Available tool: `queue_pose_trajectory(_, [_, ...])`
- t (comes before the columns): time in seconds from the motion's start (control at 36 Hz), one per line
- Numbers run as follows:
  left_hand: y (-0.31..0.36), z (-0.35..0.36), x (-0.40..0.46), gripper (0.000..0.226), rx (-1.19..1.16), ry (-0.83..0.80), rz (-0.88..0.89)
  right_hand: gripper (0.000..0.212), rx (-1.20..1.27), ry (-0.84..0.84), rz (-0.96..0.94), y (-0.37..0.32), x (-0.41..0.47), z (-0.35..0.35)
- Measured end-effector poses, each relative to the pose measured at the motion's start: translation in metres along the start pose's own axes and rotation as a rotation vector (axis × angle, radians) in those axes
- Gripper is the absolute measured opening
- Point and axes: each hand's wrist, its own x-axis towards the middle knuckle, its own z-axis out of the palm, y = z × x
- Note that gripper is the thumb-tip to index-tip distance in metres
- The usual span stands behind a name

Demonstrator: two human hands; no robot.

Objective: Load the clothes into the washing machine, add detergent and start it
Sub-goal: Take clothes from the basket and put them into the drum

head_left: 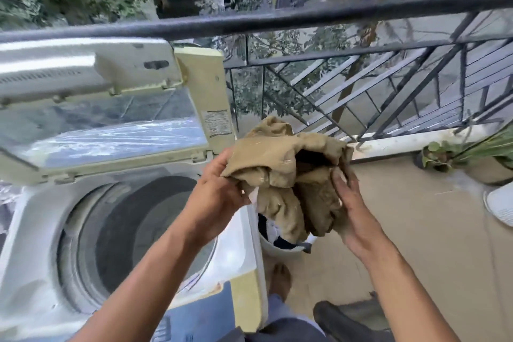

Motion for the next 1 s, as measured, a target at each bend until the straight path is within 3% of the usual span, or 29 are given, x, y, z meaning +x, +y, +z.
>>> queue_pose_trajectory(0.08, [0.019, -0.013, -0.026, 0.058, -0.079, -0.08, 0.046, 0.061, 0.414, -0.215, 0.186, 0.006, -0.015, 0.031])
queue_pose_trajectory(0.14, [0.028, -0.028, -0.043, 0.059, -0.134, -0.107, 0.061, 0.069, 0.487, -0.328, 0.18, 0.008, -0.023, 0.056])
queue_pose_trajectory(0.19, [0.036, -0.048, -0.06, 0.044, -0.205, -0.064, 0.073, 0.088, 0.491, -0.388, 0.115, 0.011, -0.028, 0.079])
queue_pose_trajectory(0.22, [0.039, -0.059, -0.068, 0.041, -0.235, -0.024, 0.066, 0.086, 0.463, -0.392, 0.08, 0.011, -0.03, 0.092])
queue_pose_trajectory(0.31, [0.049, -0.097, -0.086, 0.054, -0.168, 0.171, 0.086, 0.068, 0.256, -0.45, -0.052, 0.013, -0.033, 0.132])
queue_pose_trajectory(0.42, [0.059, -0.152, -0.115, 0.066, -0.065, 0.339, 0.21, 0.052, -0.004, -0.404, -0.232, 0.023, -0.027, 0.186])
queue_pose_trajectory(0.47, [0.061, -0.179, -0.131, 0.073, -0.02, 0.451, 0.25, 0.055, -0.121, -0.374, -0.296, 0.032, -0.023, 0.21])
queue_pose_trajectory(0.58, [0.052, -0.239, -0.157, 0.029, 0.184, 0.687, 0.229, 0.054, -0.33, -0.271, -0.326, 0.067, -0.001, 0.244])
queue_pose_trajectory(0.64, [0.046, -0.262, -0.165, 0.021, 0.373, 0.769, 0.207, 0.05, -0.476, -0.208, -0.336, 0.089, 0.012, 0.253])
queue_pose_trajectory(0.72, [0.037, -0.282, -0.173, 0.044, 0.881, 0.815, 0.042, 0.037, -0.739, -0.122, -0.328, 0.13, 0.034, 0.256])
queue_pose_trajectory(0.78, [0.028, -0.292, -0.175, 0.048, 1.208, 0.81, -0.094, 0.04, -0.916, -0.121, -0.318, 0.16, 0.047, 0.255])
queue_pose_trajectory(0.86, [0.012, -0.292, -0.17, 0.039, 1.367, 0.649, -0.201, 0.053, -1.201, -0.261, -0.157, 0.194, 0.057, 0.257])
queue_pose_trajectory(0.94, [-0.003, -0.287, -0.162, 0.036, 1.518, 0.455, -0.301, 0.041, -1.378, -0.531, 0.057, 0.206, 0.052, 0.263])
queue_pose_trajectory(1.0, [-0.011, -0.287, -0.159, 0.043, 1.507, 0.385, -0.341, 0.036, -1.412, -0.645, 0.094, 0.207, 0.046, 0.266])
